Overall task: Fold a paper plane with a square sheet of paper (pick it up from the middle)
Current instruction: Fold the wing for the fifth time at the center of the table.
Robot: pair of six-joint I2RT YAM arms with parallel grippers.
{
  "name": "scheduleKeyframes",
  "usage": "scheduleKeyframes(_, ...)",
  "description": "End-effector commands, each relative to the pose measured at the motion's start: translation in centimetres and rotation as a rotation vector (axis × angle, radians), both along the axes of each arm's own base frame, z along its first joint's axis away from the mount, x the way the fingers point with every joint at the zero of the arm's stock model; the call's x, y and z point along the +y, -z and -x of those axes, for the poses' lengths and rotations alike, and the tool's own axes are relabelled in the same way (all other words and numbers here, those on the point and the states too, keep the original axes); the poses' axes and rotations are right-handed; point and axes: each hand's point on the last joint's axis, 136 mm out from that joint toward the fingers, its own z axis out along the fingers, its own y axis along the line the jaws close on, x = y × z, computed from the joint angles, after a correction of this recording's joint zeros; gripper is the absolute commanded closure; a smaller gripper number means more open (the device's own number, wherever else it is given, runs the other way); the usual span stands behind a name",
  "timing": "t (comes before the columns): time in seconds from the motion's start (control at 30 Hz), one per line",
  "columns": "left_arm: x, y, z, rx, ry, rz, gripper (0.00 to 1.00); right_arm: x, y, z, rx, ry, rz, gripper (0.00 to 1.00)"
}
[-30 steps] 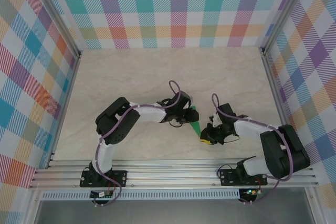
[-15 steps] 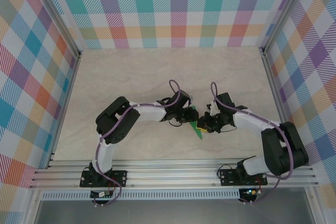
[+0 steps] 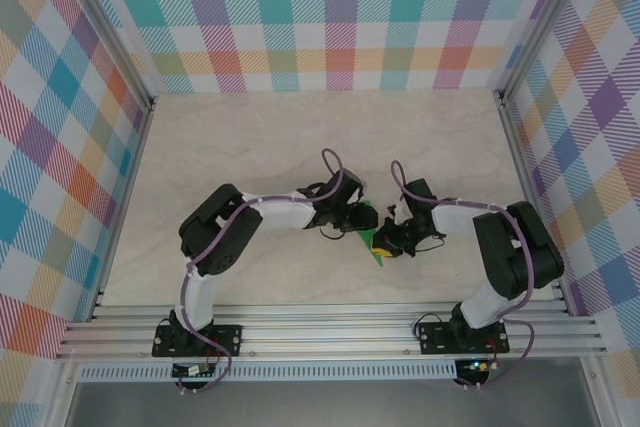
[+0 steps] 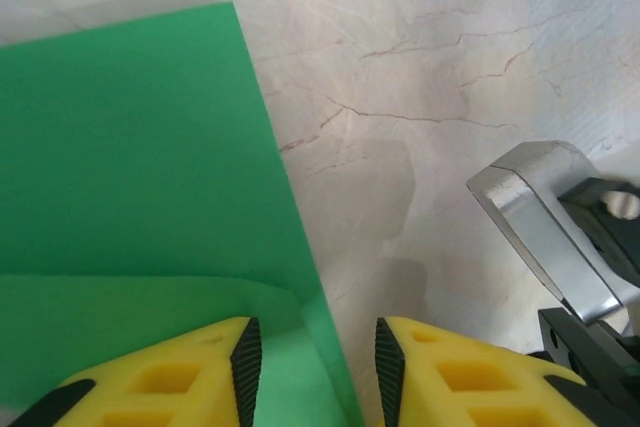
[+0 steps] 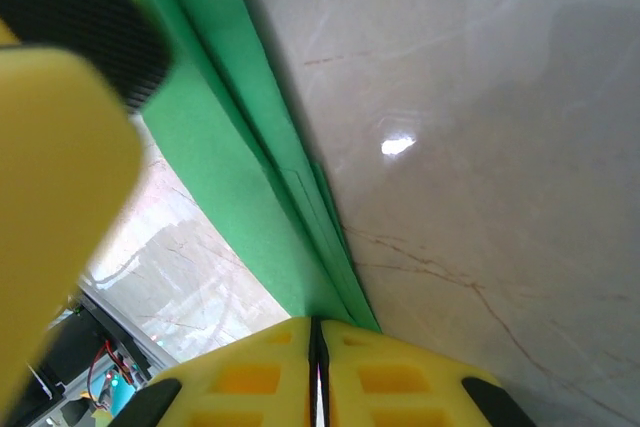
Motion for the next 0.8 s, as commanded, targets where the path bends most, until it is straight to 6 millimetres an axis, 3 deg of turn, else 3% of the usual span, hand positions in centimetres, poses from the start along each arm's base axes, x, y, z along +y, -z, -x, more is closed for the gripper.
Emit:
scheduleKeyframes(0.0, 1.6, -5.9, -1.9, -0.139, -0.031, 0.011, 0.58, -1.5, 2.7, 1.5, 0.05, -0.012, 0.109, 0.89)
scheduleKeyframes(0.07, 2.2, -7.4, -1.9, -0.172, -0.038, 0.015, 0.57, -1.4, 2.7, 1.4, 0.051, -0.014, 0.105, 0.89)
scheduleKeyframes(0.17, 2.7, -7.6, -1.4, -0.17, -0.045, 0.016, 0.57, -1.4, 2.8, 1.4, 0.051, -0.014, 0.102, 0.89)
scheduleKeyframes(0.47, 2.3, -4.1, -0.2, -0.096, -0.072, 0.095, 0.59, -1.3, 2.7, 1.5, 0.051, -0.016, 0.1, 0.89)
scheduleKeyframes(0.77, 1.5, -1.1, -1.1, -0.07, -0.083, 0.073, 0.6, -1.3, 2.7, 1.4, 0.05, -0.019, 0.095, 0.88)
